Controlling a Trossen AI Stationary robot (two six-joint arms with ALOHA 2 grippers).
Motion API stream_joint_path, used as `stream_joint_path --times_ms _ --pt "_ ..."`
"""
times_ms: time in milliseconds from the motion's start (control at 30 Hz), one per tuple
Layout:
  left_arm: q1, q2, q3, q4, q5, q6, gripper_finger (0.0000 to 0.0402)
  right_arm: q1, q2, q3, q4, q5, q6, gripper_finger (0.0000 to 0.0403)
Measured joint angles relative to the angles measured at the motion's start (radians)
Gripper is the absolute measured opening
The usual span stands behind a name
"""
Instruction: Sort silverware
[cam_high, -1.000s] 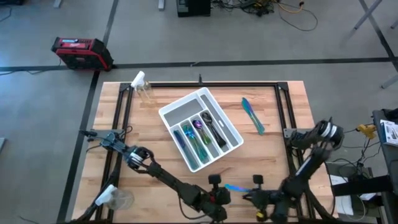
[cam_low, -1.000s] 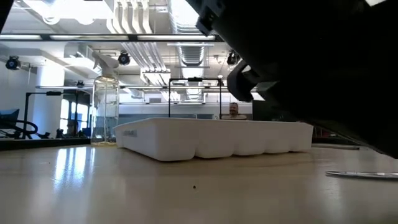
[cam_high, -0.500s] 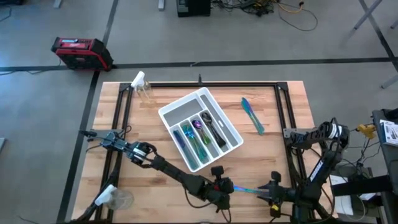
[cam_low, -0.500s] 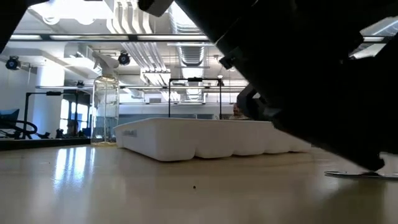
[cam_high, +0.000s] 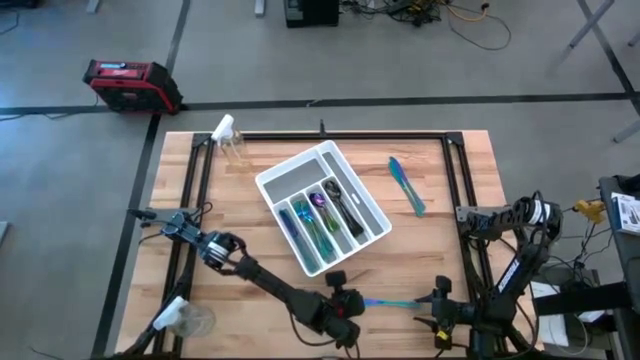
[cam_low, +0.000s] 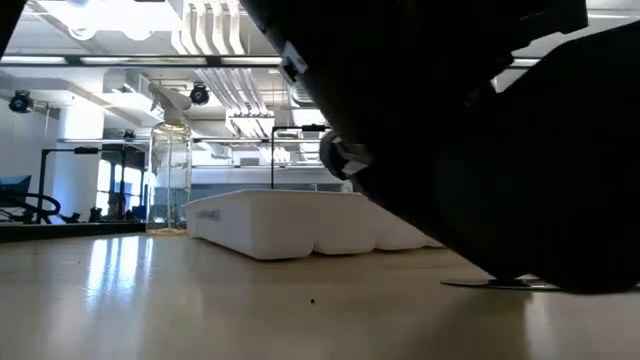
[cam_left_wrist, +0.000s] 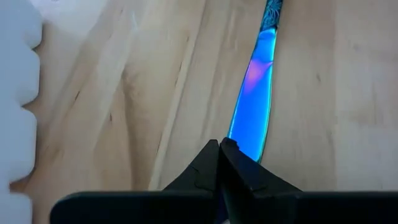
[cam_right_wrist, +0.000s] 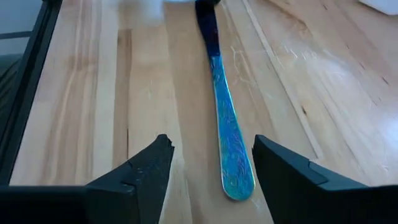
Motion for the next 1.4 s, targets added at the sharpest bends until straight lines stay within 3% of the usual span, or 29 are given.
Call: stream_joint_path --times_ms 400,667,833,1033,1200,1400 --pt "-0.081 -0.005 0.000 -0.208 0.007 -0.154 0.0000 -0.103 0.154 -0.035 0.299 0.116 -0.156 0.0196" --pt "-0.109 -0.016 -0.004 -0.259 -0.014 -0.205 0.0000 -0.105 0.250 -0.093 0.568 0.207 -0.202 0.0147" --pt "-0.112 -0.016 0.032 -0.265 -0.019 -0.194 0.0000 -0.105 0.285 -0.093 0.589 0.238 -0.224 0.0091" --pt "-0.108 -0.005 0.113 -0.183 -0.045 -0.023 0.0000 -0.107 0.300 -0.091 0.598 0.252 -0.246 0.0011" --pt "-0.083 -0.005 0.111 -0.036 -0.031 0.058 0.0000 -0.108 0.300 -0.091 0.599 0.251 -0.259 0.0001" --pt "-0.069 -0.010 0.126 -0.068 0.010 0.048 0.0000 -0.107 0.300 -0.092 0.602 0.251 -0.259 0.0001"
